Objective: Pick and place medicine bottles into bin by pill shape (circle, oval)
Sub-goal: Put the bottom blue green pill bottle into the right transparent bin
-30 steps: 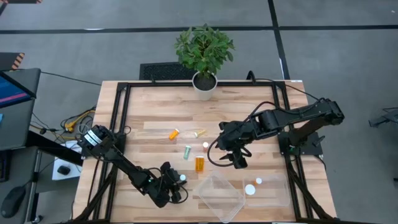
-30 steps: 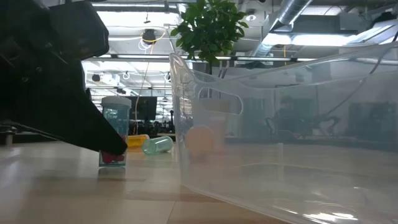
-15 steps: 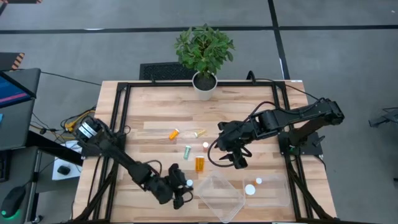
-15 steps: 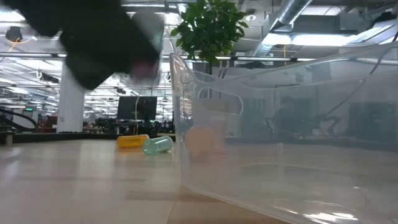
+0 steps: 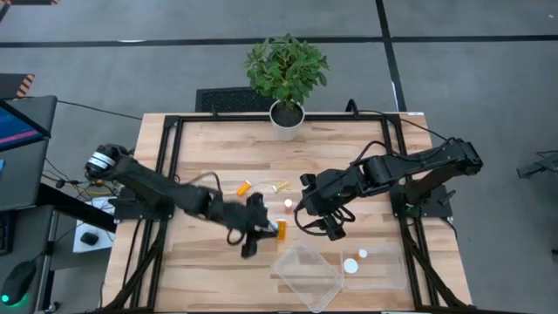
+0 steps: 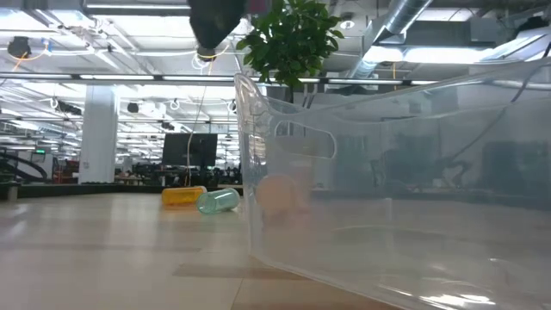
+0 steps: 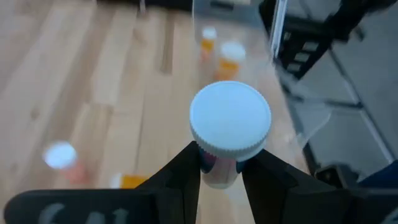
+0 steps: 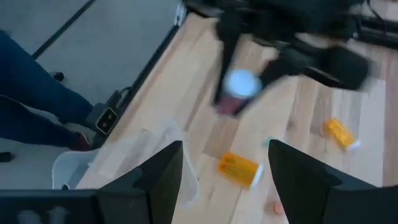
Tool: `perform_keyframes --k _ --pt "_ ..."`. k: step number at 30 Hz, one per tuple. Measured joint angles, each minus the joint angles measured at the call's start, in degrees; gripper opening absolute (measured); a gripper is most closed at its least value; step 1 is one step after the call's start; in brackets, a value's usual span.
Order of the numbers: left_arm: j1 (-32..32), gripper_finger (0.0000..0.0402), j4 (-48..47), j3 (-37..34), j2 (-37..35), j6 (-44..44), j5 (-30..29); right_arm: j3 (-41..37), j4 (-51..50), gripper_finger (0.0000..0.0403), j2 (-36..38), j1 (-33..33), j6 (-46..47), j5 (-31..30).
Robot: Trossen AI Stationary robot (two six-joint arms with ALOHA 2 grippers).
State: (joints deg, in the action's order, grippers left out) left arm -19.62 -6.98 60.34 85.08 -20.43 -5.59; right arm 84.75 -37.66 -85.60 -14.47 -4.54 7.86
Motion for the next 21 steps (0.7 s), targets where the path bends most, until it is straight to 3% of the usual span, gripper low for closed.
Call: perform_keyframes --k 3,9,21 --pt "3.0 0.0093 0.3 0.0 -2.1 0.7 3.8 0.0 3.9 0.0244 0.0 -0.5 0.2 -1.0" --pt "5.3 0.0093 0.9 0.0 -2.7 1.6 6.7 0.0 9.1 0.0244 0.0 -0.8 0.7 -8.6" --pt "5.5 0.0093 1.9 0.0 -2.6 4.8 3.1 -0.1 13.8 0.0244 -4.1 1.4 5.9 -9.6"
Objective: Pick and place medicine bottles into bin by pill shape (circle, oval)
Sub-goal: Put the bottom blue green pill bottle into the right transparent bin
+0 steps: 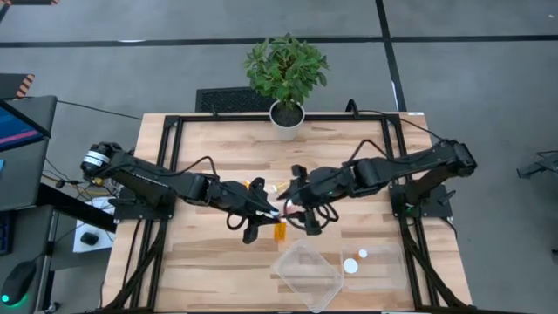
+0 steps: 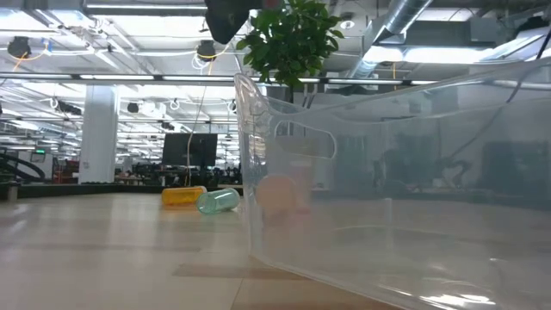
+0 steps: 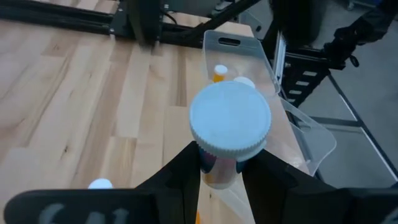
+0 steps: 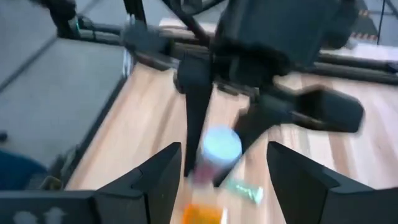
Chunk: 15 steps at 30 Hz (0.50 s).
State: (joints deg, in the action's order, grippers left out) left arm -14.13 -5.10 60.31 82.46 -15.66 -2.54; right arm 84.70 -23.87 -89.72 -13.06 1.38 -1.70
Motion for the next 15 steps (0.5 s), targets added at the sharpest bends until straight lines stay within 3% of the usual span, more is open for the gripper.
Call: perform_keyframes --k 15 --pt "0.0 0.0093 -4.1 0.0 0.0 1.1 -0.8 0.1 0.2 0.0244 -3.6 0.1 1.7 0.3"
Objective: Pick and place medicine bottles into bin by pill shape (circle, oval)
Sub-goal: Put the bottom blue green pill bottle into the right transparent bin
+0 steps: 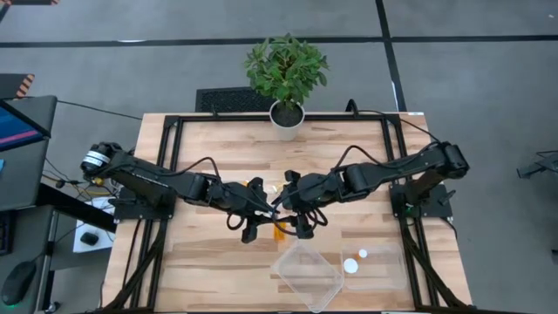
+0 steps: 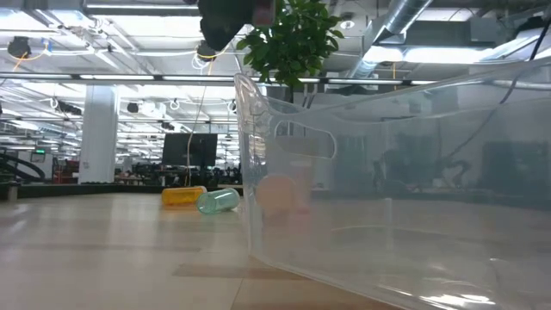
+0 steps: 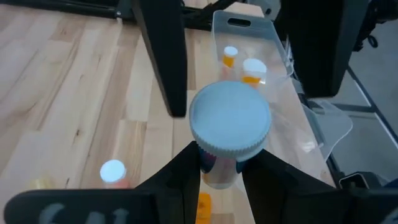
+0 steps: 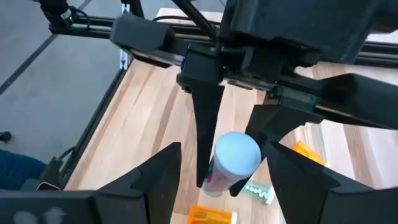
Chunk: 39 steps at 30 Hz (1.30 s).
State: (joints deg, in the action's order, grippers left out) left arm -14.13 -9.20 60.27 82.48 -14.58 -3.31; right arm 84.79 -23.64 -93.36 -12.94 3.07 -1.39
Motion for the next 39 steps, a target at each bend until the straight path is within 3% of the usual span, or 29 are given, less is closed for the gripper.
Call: perform_keyframes --k 24,39 --pt "0.0 0.0093 -3.0 0.0 0.0 1.6 -0.1 0.0 1.7 0.0242 -2.6 1.4 0.4 0.1" --pt "0.0 0.0093 -3.4 0.0 0.0 1.9 -0.1 0.1 2.5 0.0177 -4.1 1.4 0.5 1.6"
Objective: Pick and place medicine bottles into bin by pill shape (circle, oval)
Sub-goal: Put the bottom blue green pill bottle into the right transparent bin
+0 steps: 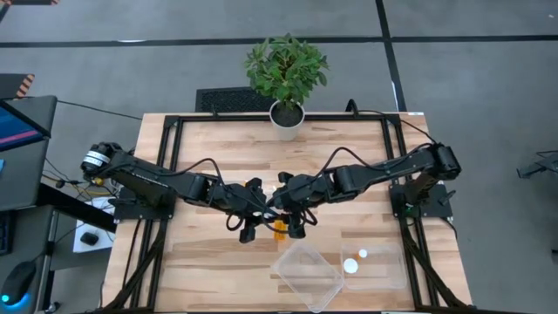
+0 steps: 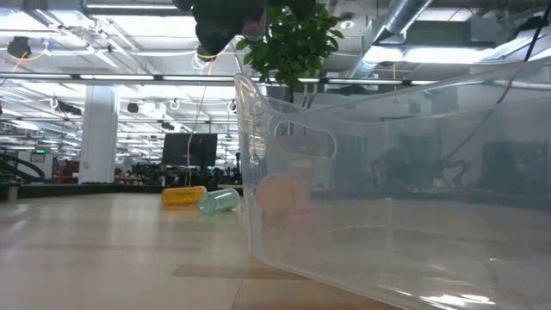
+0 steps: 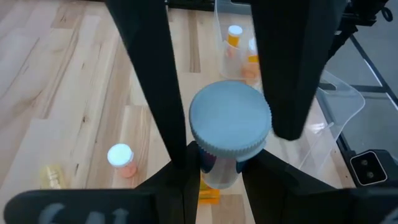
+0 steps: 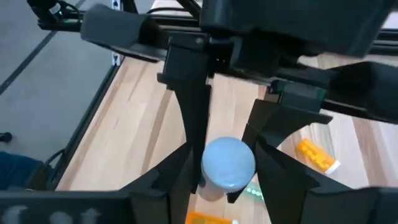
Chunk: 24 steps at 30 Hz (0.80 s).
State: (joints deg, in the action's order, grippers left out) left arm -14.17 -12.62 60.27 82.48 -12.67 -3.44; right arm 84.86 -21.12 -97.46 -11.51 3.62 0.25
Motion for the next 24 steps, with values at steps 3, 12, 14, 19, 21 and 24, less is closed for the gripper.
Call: perform_keyframes --k 3,12,14,19,21,24 --pt "0.0 0.0093 0.0 0.0 0.0 0.0 -0.1 0.0 -0.2 0.0163 -0.1 0.0 0.0 0.0" --pt "0.0 0.0093 -0.1 0.0 0.0 -0.3 -0.4 0.0 -0.3 0.0117 -0.1 0.0 -0.2 0.0" --pt "0.0 0.0093 -0.1 0.0 0.0 -0.3 -0.4 0.0 -0.2 0.0116 -0.1 0.0 -0.2 0.0" --pt "0.0 0.0095 -0.1 0.0 0.0 -0.3 -0.5 0.0 -0.2 0.0122 -0.1 0.0 -0.2 0.0" --pt "0.0 0.0103 -0.1 0.0 0.0 -0.7 -1.5 0.0 -0.2 0.0121 -0.1 0.0 -0.2 0.0" --pt "0.0 0.0128 -0.5 0.0 0.0 -1.5 -1.7 0.0 -0.3 0.0119 -0.1 0.0 -0.1 0.0"
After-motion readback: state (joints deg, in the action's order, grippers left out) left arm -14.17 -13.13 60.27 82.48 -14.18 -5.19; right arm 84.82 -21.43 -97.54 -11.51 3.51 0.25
